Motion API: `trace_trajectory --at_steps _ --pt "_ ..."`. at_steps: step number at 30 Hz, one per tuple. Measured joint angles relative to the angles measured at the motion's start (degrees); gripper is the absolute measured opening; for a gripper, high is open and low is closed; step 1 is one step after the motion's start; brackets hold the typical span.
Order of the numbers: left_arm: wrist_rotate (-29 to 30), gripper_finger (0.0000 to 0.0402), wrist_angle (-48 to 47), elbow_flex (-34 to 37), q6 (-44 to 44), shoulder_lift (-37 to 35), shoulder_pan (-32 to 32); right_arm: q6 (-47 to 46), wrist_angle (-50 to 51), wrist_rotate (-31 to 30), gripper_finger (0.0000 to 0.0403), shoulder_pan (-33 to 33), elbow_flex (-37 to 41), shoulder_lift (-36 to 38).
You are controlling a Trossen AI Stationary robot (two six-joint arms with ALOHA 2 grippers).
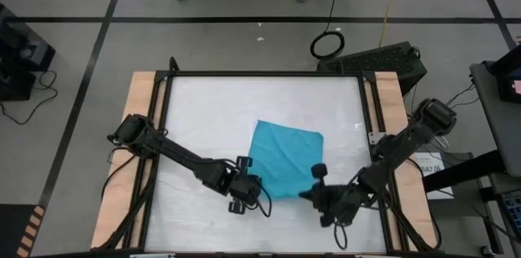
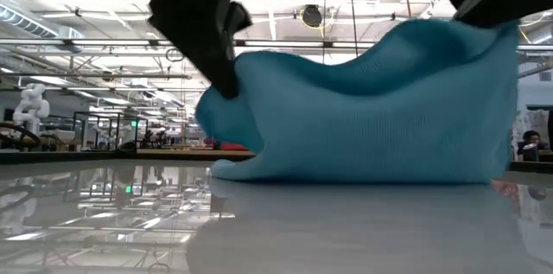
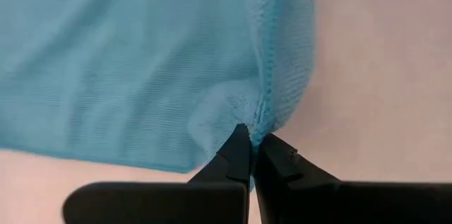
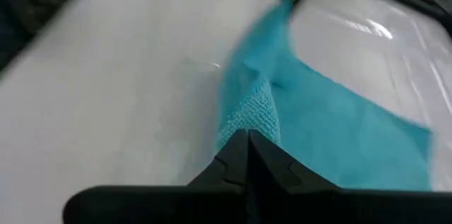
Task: Roll towel
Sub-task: Fold the light blue towel
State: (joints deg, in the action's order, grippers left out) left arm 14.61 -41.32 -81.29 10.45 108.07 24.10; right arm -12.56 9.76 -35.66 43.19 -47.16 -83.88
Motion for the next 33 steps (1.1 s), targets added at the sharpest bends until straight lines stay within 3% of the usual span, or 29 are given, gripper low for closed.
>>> trace_trajectory --at_steps 6,14,21,28,33 --pt "6.6 0.0008 -9.2 -5.8 -2.6 0.0 -1.5 -10.0 10.3 -2.2 0.0000 -3.1 0.0 2.8" --pt "4.1 0.0008 -20.0 -13.4 -8.2 0.0 -5.2 -16.7 18.8 -2.4 0.0000 -7.3 0.0 2.9" --pt "3.9 0.0008 -19.4 -14.2 -16.8 1.0 -11.1 -16.4 20.2 -3.1 0.0000 -12.3 0.0 2.9" --pt "4.1 0.0009 -18.9 -14.2 -23.3 6.5 -18.5 -15.4 24.4 -3.5 0.0000 -19.4 0.1 2.9" --pt "11.0 0.0024 -14.4 -14.1 -24.6 10.8 -22.6 -16.3 25.5 -2.0 0.0002 -24.6 2.2 2.9"
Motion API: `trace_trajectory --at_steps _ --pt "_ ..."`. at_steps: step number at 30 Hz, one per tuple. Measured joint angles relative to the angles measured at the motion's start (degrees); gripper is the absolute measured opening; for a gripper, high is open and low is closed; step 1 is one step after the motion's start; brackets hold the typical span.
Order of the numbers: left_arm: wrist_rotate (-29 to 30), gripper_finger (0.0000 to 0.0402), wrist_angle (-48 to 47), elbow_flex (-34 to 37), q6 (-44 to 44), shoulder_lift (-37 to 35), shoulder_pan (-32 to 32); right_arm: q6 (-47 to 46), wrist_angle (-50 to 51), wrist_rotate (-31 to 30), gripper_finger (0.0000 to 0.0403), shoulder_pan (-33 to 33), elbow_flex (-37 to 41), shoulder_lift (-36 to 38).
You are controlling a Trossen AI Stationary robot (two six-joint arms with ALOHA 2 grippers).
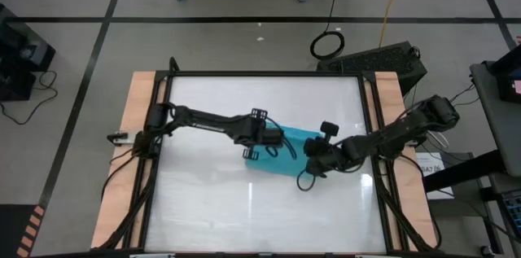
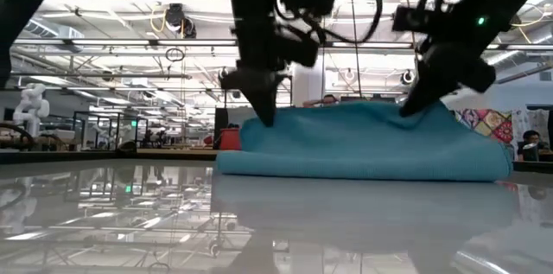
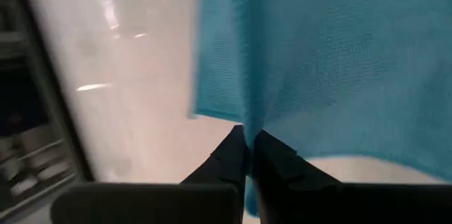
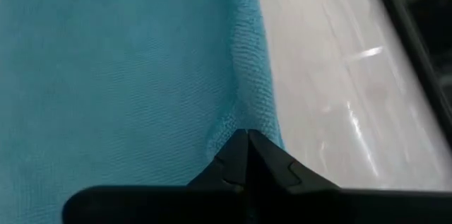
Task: Roll towel
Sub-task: Fold the light blue towel
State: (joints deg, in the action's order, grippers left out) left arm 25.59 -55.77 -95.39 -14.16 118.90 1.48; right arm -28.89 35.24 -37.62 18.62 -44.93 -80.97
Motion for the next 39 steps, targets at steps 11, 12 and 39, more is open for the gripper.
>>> trace_trajectory --at_steps 11,12,39 --pt "9.4 0.0154 3.8 0.0 1.1 0.1 -0.5 -6.4 0.8 1.8 0.0153 -1.4 6.6 0.0" --pt "9.4 0.0165 3.5 -0.1 1.9 0.0 -0.3 -6.7 1.2 1.7 0.0168 -1.0 6.6 0.0" --pt "-14.8 0.0191 15.8 10.3 16.9 -0.2 8.8 2.2 -27.1 -0.1 0.0146 3.1 24.1 10.4"
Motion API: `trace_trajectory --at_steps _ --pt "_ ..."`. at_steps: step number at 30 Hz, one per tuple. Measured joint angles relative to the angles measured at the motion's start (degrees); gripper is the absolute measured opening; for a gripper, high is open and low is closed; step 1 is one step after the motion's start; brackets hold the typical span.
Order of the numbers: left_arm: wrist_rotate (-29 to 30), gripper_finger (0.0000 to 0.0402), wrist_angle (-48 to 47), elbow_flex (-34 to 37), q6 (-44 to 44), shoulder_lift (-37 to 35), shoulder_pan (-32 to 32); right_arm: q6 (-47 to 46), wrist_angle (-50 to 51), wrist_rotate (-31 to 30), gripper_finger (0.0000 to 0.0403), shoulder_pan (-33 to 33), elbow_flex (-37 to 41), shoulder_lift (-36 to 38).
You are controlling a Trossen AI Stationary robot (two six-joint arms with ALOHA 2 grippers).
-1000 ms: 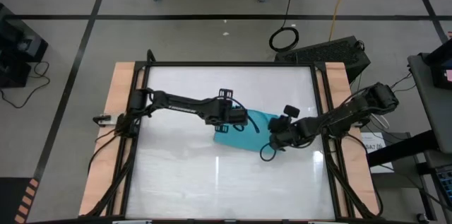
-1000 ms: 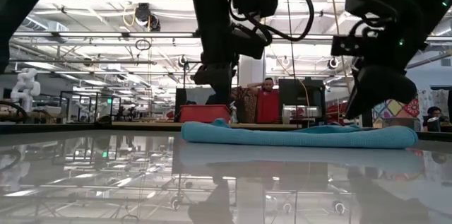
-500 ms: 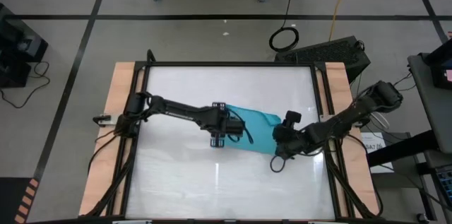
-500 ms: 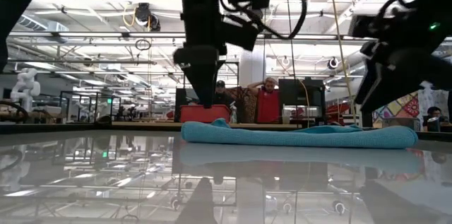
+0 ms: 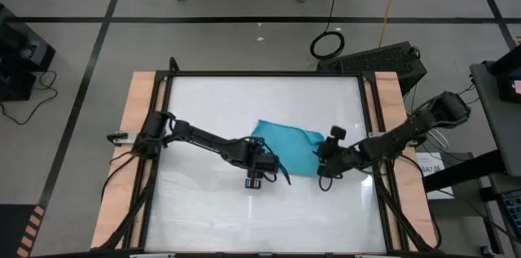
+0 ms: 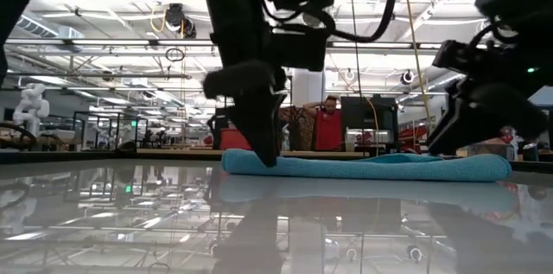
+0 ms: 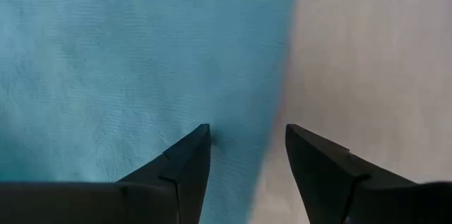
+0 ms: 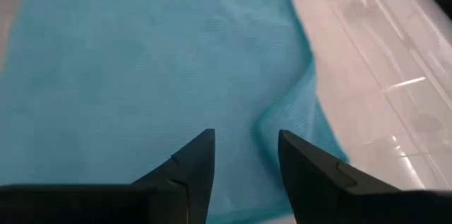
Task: Roll towel
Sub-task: Fold the light blue towel
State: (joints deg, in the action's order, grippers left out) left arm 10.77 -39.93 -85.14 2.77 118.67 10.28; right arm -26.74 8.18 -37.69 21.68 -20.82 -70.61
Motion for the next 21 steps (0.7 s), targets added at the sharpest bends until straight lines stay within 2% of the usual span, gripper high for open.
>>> trace_trajectory --at_steps 6,9,15,21 --pt "-0.3 0.0191 2.2 2.0 1.4 0.0 -1.3 5.6 -6.4 0.5 0.0141 -5.0 0.4 0.0" --pt "-0.4 0.0191 2.4 2.2 1.4 0.0 -1.3 7.7 -8.5 3.0 0.0141 -8.1 0.4 0.0" --pt "-0.7 0.0191 2.6 2.2 1.4 0.3 -1.3 8.2 -9.1 7.6 0.0141 -12.7 0.4 -0.2" --pt "-0.8 0.0191 2.8 2.1 1.4 1.2 -1.3 7.9 -9.7 11.0 0.0141 -14.6 0.4 -2.6"
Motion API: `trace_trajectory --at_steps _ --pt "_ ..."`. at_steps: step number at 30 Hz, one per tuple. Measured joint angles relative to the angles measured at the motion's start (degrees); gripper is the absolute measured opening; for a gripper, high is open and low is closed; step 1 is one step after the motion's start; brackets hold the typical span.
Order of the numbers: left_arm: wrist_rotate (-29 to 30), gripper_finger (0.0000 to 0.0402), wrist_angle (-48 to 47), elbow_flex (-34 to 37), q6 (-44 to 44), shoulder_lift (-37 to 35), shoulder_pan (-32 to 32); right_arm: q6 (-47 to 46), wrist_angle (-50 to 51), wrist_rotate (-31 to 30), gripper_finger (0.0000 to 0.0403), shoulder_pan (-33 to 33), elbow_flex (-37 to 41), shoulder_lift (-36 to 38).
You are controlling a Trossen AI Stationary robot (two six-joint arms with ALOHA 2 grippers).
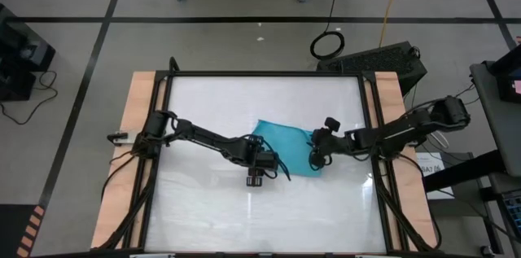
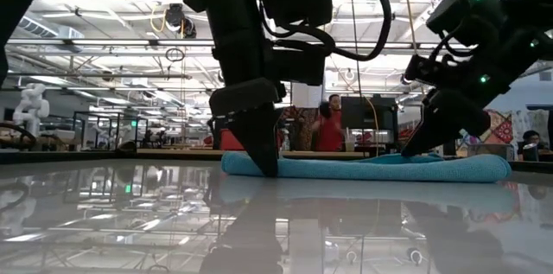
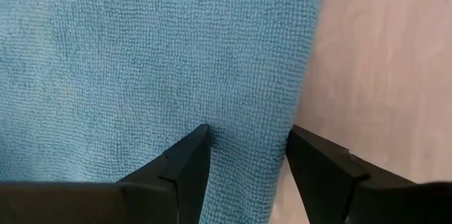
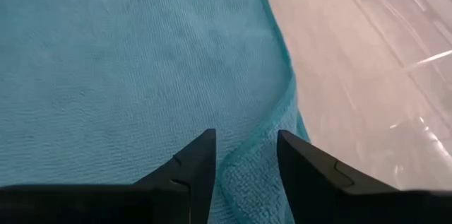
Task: Roll towel
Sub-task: Fold the light blue towel
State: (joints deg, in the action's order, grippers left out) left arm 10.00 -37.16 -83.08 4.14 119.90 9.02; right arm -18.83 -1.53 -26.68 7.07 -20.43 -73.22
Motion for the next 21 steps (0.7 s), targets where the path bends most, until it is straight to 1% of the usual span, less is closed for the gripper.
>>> trace_trajectory --at_steps 4,7,10,13,14,15,17,21 --pt "0.0 0.0191 0.0 0.0 0.0 0.1 0.0 -1.2 0.1 -0.9 0.0138 0.0 0.0 -2.8" --pt "0.0 0.0191 0.0 0.0 0.0 0.1 0.2 -1.7 0.2 -3.3 0.0120 0.0 0.0 -3.8" --pt "0.1 0.0191 -0.1 0.0 0.0 0.2 0.5 -1.4 0.4 -5.1 0.0080 0.0 0.0 -3.7" --pt "0.1 0.0191 -0.1 0.0 0.0 0.2 0.8 0.1 0.5 -4.5 0.0025 -0.3 0.0 -2.7" --pt "0.1 0.0191 -0.2 0.0 0.0 0.3 0.8 0.5 0.9 -4.0 0.0013 -0.3 0.0 -2.0" --pt "0.1 0.0191 -0.3 0.0 0.0 0.3 0.9 0.9 1.5 -3.5 0.0008 -0.4 0.0 -1.3" --pt "0.1 0.0191 -0.5 0.0 0.0 0.3 0.9 0.8 4.2 -3.3 0.0012 -0.4 -0.5 0.7" --pt "0.1 0.0191 -0.6 0.0 0.0 0.3 0.9 -0.4 14.8 -2.2 0.0011 -2.0 -2.6 5.0"
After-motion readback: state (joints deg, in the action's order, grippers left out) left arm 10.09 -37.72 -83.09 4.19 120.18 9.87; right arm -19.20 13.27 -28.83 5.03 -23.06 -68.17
